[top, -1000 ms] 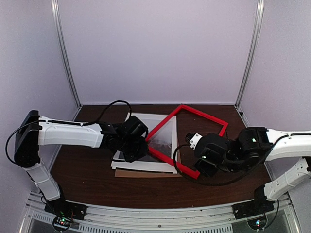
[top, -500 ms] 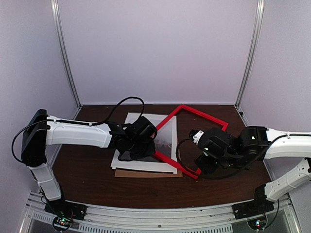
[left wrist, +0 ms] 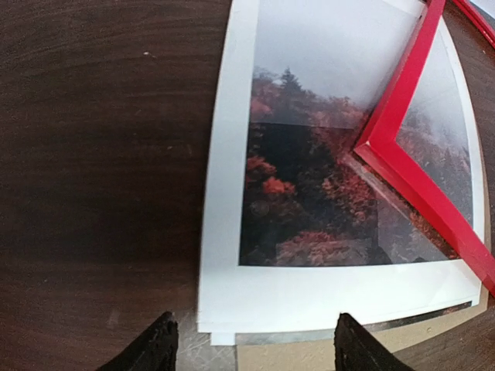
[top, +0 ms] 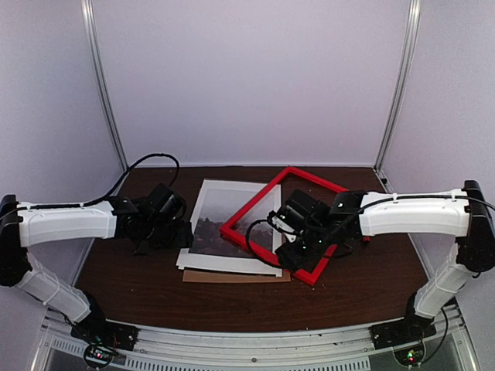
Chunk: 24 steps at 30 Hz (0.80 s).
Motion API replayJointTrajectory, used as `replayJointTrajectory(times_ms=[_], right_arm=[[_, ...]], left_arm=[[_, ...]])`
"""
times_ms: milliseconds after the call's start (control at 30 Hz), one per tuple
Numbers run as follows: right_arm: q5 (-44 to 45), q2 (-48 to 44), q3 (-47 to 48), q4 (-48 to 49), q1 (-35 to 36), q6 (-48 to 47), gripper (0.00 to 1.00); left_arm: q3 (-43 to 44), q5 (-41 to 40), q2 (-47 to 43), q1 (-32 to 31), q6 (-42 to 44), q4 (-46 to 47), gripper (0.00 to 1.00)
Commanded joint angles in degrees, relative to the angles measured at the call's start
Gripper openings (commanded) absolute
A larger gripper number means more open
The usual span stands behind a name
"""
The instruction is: Take the photo out of the frame
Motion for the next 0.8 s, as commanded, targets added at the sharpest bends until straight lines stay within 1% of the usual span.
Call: replayJointTrajectory(times_ms=[0, 133, 267, 433, 600, 633, 667, 767], right_arm=[[-3.79, 7.83, 6.75, 1.26, -2.10, -2.35, 0.67], [-7.35, 15.55, 12.86, 0.98, -3.77, -4.78, 0.64], [-9.09, 22.32, 18.30, -0.77, -5.01, -6.89, 0.60], [-10.08, 27.21, 21.11, -2.17, -5.93, -9.02, 0.56], [-9.69, 30.17, 22.00, -3.59, -6.42, -10.89, 0.51], [-9.49, 30.53, 22.06, -3.88, -6.54, -11.16, 0.48], [-9.41, 30.84, 21.91, -4.08, -6.63, -11.43, 0.43], [-8.62, 31.34, 21.63, -4.80, -7.02, -12.06, 0.21]], left_arm=[[-3.74, -1.62, -7.67, 2.94, 4.78, -2.14, 0.70], [-7.32, -2.26, -14.31, 5.27, 6.87, -4.07, 0.70], [-8.43, -4.64, -19.16, 6.29, 7.92, -7.71, 0.70], [-9.89, -5.69, -23.64, 6.76, 8.31, -9.01, 0.69], [-10.57, -6.20, -24.75, 6.80, 8.62, -8.43, 0.69], [-10.53, -6.24, -24.75, 6.80, 8.86, -8.26, 0.68], [-10.41, -6.31, -24.61, 6.87, 8.96, -8.15, 0.68], [-10.18, -6.48, -24.33, 6.89, 9.42, -7.92, 0.68]])
